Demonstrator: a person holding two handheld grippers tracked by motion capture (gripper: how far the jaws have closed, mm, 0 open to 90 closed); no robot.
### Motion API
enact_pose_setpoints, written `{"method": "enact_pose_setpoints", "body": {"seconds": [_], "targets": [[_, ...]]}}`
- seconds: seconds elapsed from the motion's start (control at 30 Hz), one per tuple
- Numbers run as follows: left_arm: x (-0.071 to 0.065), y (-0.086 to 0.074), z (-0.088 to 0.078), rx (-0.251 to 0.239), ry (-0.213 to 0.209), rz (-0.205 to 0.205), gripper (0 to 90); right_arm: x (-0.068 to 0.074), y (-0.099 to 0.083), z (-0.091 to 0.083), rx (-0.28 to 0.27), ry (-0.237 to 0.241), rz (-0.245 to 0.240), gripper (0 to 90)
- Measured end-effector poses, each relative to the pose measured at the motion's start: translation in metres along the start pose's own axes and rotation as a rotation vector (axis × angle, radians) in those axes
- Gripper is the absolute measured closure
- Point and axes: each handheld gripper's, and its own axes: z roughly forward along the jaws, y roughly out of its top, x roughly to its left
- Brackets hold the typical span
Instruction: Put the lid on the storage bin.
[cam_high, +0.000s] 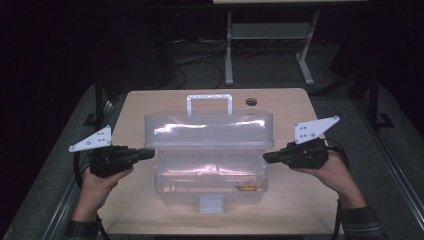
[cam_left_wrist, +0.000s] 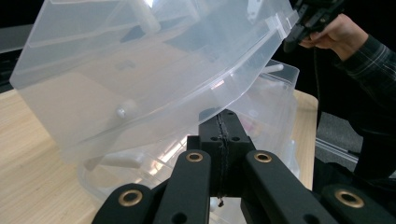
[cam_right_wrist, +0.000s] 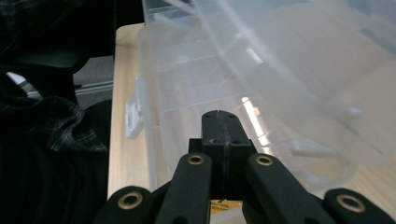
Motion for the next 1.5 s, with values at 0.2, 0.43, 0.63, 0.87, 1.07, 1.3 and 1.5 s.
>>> {"method": "enact_pose_setpoints", "body": {"seconds": [0.2, 0.43, 0.63, 0.87, 1.07, 1.3, 1.5], "targets": [[-0.002, -0.005, -0.001, 0.007, -0.005, 0.004, 89.6, -0.002, -0.009, -0.006, -0.044, -0.010, 0.055, 90.0], [-0.006, -0.011, 0.000, 0.007, -0.006, 0.006, 89.7, -0.002, -0.022, -0.011, -0.100, -0.050, 0.097, 90.0], [-0.008, -0.014, 0.000, 0.019, -0.006, 0.011, 89.6, 0.002, -0.030, -0.011, -0.133, -0.060, 0.114, 90.0], [-0.011, -0.018, 0.000, 0.031, -0.007, 0.016, 88.8, 0.007, -0.036, -0.010, -0.148, -0.070, 0.125, 89.9], [-0.014, -0.022, -0.001, 0.038, -0.003, 0.016, 88.2, 0.011, -0.039, -0.010, -0.144, -0.084, 0.121, 89.9], [-0.017, -0.027, -0.005, 0.038, 0.004, 0.023, 87.9, 0.016, -0.042, -0.012, -0.142, -0.099, 0.123, 89.8], [-0.019, -0.034, -0.004, 0.055, 0.001, 0.018, 87.4, 0.020, -0.047, -0.011, -0.136, -0.098, 0.128, 89.8]]}}
